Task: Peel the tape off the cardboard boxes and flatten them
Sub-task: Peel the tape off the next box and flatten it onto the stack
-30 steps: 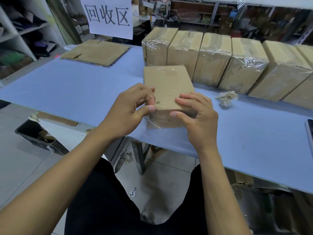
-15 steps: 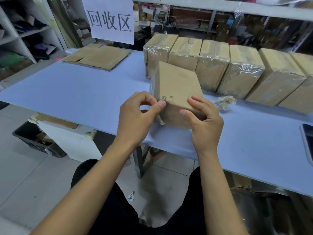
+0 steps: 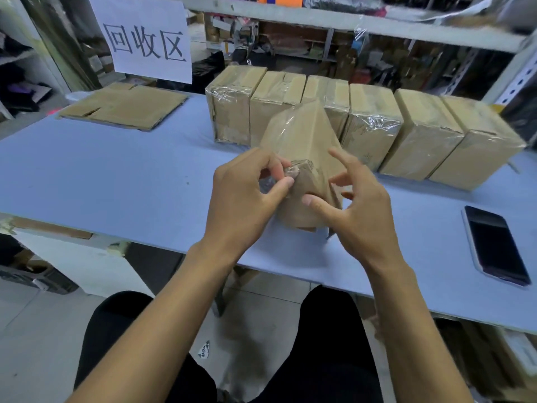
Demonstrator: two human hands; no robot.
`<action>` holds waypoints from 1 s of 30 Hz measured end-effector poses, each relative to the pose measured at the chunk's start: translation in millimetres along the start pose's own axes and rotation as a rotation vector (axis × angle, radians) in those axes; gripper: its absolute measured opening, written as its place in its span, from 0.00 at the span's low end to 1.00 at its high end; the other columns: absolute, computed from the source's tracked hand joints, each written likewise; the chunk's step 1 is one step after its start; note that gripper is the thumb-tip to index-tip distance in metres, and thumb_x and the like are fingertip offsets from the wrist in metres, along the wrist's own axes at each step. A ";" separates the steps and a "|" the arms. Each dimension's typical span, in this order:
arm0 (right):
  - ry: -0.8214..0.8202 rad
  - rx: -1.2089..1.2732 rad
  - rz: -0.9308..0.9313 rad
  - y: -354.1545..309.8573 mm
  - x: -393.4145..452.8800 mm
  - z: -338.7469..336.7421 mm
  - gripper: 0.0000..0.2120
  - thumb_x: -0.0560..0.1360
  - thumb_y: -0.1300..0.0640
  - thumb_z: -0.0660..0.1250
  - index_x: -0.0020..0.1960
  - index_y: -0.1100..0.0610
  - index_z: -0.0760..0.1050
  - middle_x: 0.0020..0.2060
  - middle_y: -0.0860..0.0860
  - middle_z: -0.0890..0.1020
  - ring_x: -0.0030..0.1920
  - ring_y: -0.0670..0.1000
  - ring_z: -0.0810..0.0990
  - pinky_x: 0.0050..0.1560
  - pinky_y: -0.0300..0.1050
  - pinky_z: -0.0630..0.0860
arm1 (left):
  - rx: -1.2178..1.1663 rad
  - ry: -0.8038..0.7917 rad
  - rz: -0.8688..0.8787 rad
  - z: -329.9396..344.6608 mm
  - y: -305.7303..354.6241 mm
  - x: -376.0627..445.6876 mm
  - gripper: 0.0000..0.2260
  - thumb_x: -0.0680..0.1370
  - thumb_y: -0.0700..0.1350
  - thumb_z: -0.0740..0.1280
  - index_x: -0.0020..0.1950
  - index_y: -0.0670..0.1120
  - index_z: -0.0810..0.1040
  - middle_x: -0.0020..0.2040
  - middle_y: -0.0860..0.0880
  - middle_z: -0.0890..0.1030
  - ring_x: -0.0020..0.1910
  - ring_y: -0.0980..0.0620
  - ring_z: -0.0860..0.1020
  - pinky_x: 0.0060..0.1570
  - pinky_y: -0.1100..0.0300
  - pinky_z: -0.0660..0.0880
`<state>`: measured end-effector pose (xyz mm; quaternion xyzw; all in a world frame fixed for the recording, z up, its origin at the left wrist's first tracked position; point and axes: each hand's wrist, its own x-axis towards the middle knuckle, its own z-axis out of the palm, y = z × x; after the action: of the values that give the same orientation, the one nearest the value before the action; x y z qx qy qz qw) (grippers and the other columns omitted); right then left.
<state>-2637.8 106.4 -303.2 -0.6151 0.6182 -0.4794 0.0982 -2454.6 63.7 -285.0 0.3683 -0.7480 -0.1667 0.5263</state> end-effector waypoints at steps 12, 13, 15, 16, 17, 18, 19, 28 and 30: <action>-0.129 -0.098 -0.132 6.1 29.1 -5.2 0.34 0.67 0.40 0.65 0.74 0.41 0.69 0.71 0.44 0.69 0.74 0.45 0.65 0.66 0.56 0.74 | 0.119 -0.104 0.073 14.5 9.4 13.0 0.11 0.71 0.55 0.74 0.48 0.51 0.79 0.46 0.58 0.77 0.45 0.54 0.77 0.44 0.50 0.77; -0.122 -0.097 -0.125 6.6 29.1 -4.5 0.35 0.67 0.40 0.67 0.74 0.40 0.69 0.71 0.44 0.69 0.74 0.46 0.65 0.66 0.56 0.73 | 0.132 -0.081 0.085 15.7 9.7 13.2 0.09 0.72 0.52 0.74 0.47 0.50 0.80 0.45 0.57 0.76 0.44 0.53 0.76 0.42 0.50 0.76; -0.128 -0.094 -0.104 7.3 28.9 -5.0 0.37 0.66 0.41 0.73 0.74 0.39 0.68 0.72 0.44 0.68 0.74 0.47 0.65 0.67 0.57 0.72 | 0.175 -0.032 0.141 18.9 8.7 11.8 0.03 0.74 0.45 0.73 0.45 0.48 0.81 0.44 0.54 0.78 0.43 0.50 0.77 0.39 0.48 0.75; -0.137 -0.096 -0.094 7.5 28.5 -5.9 0.38 0.65 0.43 0.76 0.74 0.38 0.68 0.72 0.43 0.68 0.74 0.46 0.65 0.67 0.57 0.72 | 0.202 -0.014 0.175 20.8 7.5 10.3 0.02 0.75 0.42 0.72 0.46 0.47 0.81 0.44 0.53 0.78 0.43 0.48 0.77 0.38 0.48 0.75; -0.147 -0.097 -0.086 7.7 27.8 -7.1 0.39 0.65 0.45 0.77 0.74 0.38 0.67 0.73 0.43 0.67 0.74 0.45 0.65 0.67 0.57 0.72 | 0.223 0.001 0.209 22.2 5.9 8.9 0.02 0.76 0.41 0.72 0.47 0.47 0.81 0.45 0.52 0.79 0.43 0.47 0.78 0.36 0.48 0.75; -0.154 -0.098 -0.082 7.9 27.2 -8.0 0.40 0.65 0.46 0.78 0.74 0.38 0.67 0.73 0.42 0.67 0.74 0.45 0.64 0.67 0.56 0.72 | 0.235 0.013 0.240 23.8 4.1 7.5 0.04 0.76 0.40 0.71 0.48 0.48 0.80 0.45 0.51 0.79 0.43 0.46 0.78 0.35 0.48 0.75; -0.157 -0.097 -0.087 8.2 26.6 -8.9 0.40 0.65 0.47 0.78 0.74 0.38 0.67 0.73 0.42 0.67 0.74 0.45 0.64 0.67 0.56 0.72 | 0.237 0.023 0.268 25.2 2.8 6.4 0.06 0.77 0.39 0.71 0.50 0.50 0.79 0.46 0.51 0.79 0.43 0.46 0.78 0.35 0.48 0.75; -0.158 -0.064 -0.095 10.1 25.3 -9.6 0.40 0.63 0.45 0.76 0.73 0.39 0.67 0.72 0.42 0.68 0.76 0.43 0.62 0.65 0.57 0.74 | 0.247 0.124 0.442 32.2 -8.2 4.8 0.07 0.78 0.32 0.68 0.43 0.40 0.84 0.44 0.46 0.81 0.39 0.42 0.77 0.32 0.49 0.73; -0.166 -0.047 -0.077 11.6 25.9 -10.6 0.41 0.62 0.42 0.76 0.73 0.36 0.66 0.72 0.39 0.67 0.75 0.43 0.62 0.61 0.59 0.76 | 0.219 0.050 0.438 30.6 -8.2 7.0 0.08 0.78 0.32 0.65 0.44 0.41 0.82 0.44 0.47 0.79 0.39 0.43 0.75 0.32 0.48 0.72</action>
<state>-2658.9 86.8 -293.8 -0.6782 0.5950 -0.4154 0.1160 -2480.6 48.9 -297.5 0.2563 -0.8104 0.0424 0.5252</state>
